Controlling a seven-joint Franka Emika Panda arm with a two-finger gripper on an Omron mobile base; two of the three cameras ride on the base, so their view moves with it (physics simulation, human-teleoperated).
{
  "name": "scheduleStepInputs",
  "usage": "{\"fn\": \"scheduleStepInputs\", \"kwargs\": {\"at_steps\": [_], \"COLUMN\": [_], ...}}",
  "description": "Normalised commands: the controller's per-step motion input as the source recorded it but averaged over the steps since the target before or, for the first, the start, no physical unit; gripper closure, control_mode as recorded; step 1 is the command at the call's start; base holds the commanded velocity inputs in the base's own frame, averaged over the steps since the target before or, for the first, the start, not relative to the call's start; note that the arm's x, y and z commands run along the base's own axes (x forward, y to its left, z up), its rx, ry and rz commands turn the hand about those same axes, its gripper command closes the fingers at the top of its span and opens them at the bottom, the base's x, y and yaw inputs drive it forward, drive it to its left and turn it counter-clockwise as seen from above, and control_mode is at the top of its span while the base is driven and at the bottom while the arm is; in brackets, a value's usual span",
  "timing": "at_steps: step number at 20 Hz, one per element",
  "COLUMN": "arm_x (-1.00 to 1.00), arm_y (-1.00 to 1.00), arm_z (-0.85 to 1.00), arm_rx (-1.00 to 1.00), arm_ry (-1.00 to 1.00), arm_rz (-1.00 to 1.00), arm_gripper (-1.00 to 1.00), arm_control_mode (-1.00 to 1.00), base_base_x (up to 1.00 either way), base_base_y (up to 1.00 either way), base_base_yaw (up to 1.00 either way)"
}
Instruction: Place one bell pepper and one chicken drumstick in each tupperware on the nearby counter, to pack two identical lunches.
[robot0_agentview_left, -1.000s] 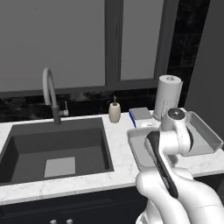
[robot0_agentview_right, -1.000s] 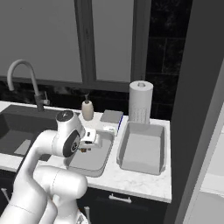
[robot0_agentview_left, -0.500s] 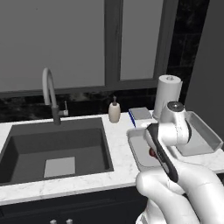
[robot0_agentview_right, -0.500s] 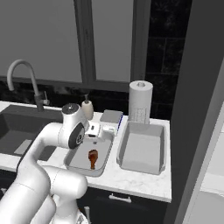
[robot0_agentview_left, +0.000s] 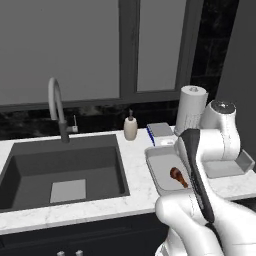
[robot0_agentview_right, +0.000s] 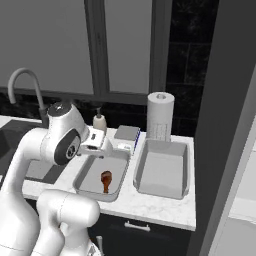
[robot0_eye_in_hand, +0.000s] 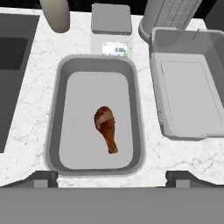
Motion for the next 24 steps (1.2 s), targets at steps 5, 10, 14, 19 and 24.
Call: {"fn": "scheduleStepInputs", "kwargs": {"at_steps": [5, 10, 14, 19, 24], "arm_x": [-1.00, -0.80, 0.00, 0.00, 0.00], "arm_y": [0.00, 0.00, 0.00, 0.00, 0.00], "arm_z": [0.74, 0.59, 0.00, 0.00, 0.00], "arm_rx": [0.00, 0.00, 0.00, 0.00, 0.00], "arm_ry": [-0.31, -0.12, 0.00, 0.00, 0.00], "arm_rz": [0.00, 0.01, 0.00, 0.00, 0.00], "arm_gripper": [-1.00, -1.00, -1.00, -1.00, -1.00], "arm_control_mode": [-1.00, 1.00, 1.00, 1.00, 1.00], "base_base_x": [0.00, -0.20, -1.00, -1.00, -0.91], "base_base_y": [0.00, 0.00, 0.00, -0.45, -0.98], "base_base_yaw": [0.00, 0.00, 0.02, 0.00, -0.09]}}
